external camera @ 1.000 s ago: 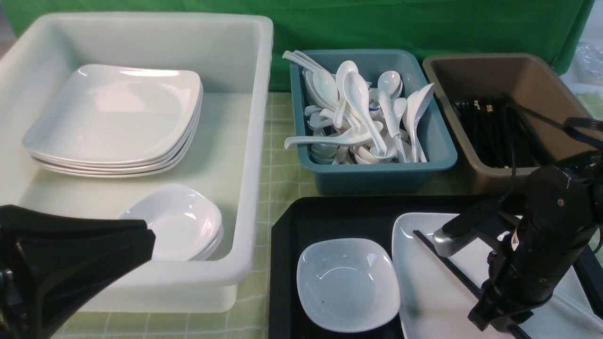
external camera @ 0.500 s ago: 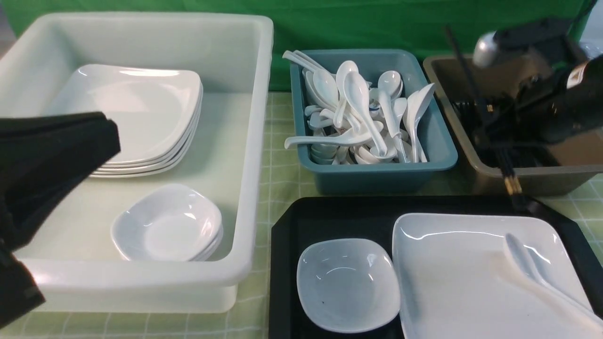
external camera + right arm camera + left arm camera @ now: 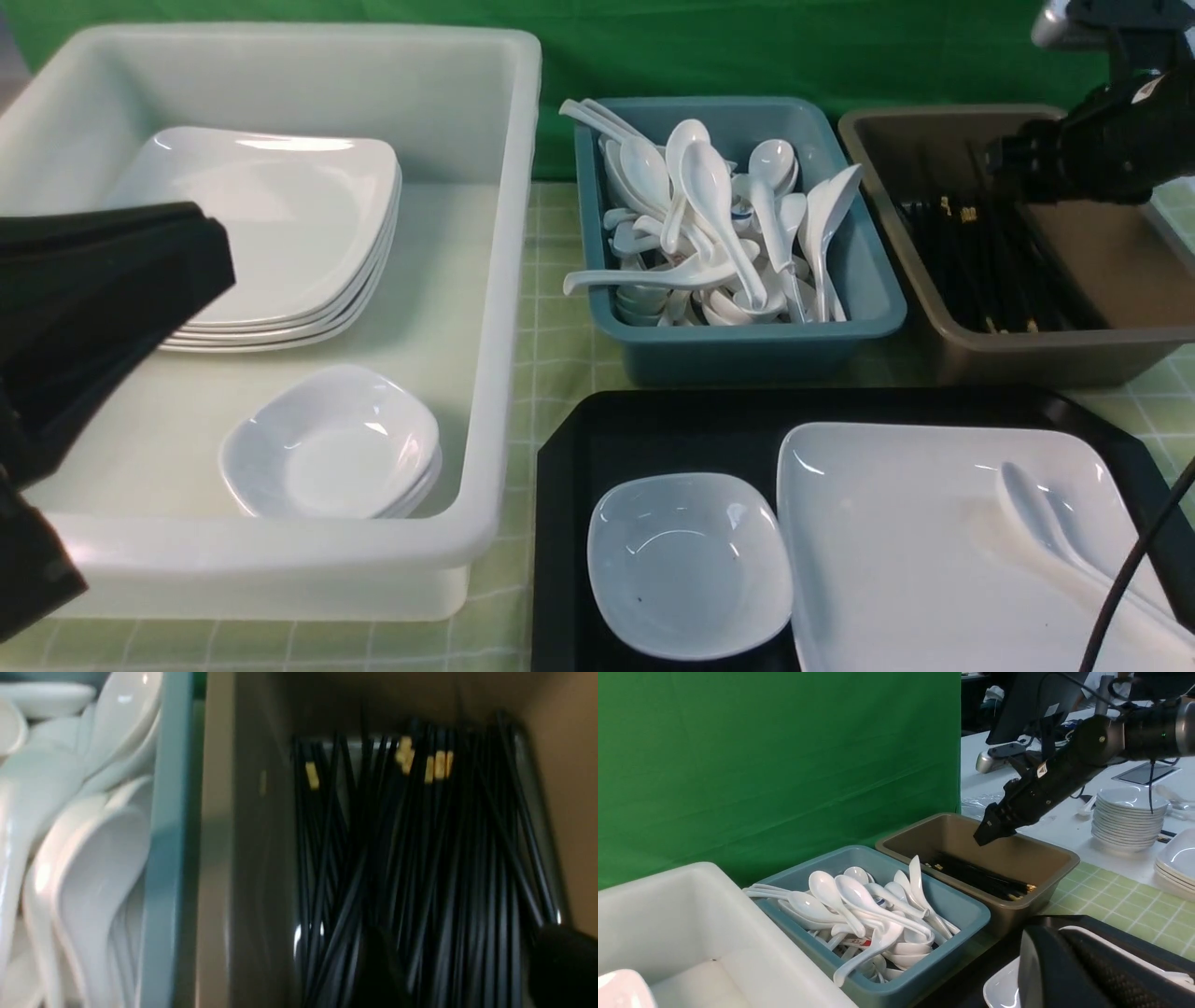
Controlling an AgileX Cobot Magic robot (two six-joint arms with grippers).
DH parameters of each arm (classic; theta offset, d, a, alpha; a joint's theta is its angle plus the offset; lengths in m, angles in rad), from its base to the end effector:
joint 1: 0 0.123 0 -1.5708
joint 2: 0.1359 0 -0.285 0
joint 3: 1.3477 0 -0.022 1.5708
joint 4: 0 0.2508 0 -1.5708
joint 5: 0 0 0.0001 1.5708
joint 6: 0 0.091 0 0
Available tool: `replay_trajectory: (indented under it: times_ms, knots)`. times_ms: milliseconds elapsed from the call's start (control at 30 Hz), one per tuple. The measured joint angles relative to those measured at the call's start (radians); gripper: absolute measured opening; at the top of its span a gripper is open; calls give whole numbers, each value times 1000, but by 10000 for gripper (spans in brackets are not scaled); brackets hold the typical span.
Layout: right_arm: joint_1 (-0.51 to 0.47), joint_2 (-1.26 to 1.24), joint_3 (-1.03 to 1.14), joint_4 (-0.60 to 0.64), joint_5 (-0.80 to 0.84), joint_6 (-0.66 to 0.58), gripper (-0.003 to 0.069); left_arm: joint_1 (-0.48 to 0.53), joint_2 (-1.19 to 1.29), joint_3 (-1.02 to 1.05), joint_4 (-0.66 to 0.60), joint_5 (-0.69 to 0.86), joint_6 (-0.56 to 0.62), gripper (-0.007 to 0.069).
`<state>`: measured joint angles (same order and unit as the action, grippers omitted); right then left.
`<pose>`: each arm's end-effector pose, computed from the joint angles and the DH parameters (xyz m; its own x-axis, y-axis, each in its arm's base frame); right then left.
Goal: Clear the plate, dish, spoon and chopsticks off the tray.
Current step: Use the right arm to put the chopsticks into the small storage box on the right, then use the right arm to grab a soup spoon from the plate
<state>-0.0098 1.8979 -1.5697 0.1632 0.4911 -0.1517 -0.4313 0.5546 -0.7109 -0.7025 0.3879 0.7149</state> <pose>0.4439 0.0026 0.2792 -0.6639 -0.0010 -0.7478 -0.0525 0.9976 0.0453 0.0874 -0.0648 0.3811 -0.0219 0.0636 -0.9977 0.6289 0.7767 0.0357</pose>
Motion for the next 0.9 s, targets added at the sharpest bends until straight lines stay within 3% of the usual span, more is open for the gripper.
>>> replay_trajectory:
  times_ms: [200,400,567,900]
  knots:
    - [40,-209,28,-25,358,-96,379,0,0,0,40,32,-3,21]
    - [126,-352,256,-102,615,-148,409,0,0,0,58,57,3,21]
    - [133,-351,519,-152,521,-147,494,0,0,0,10,70,4,21]
    - [133,-254,640,-248,287,-147,503,0,0,0,-3,104,7,21]
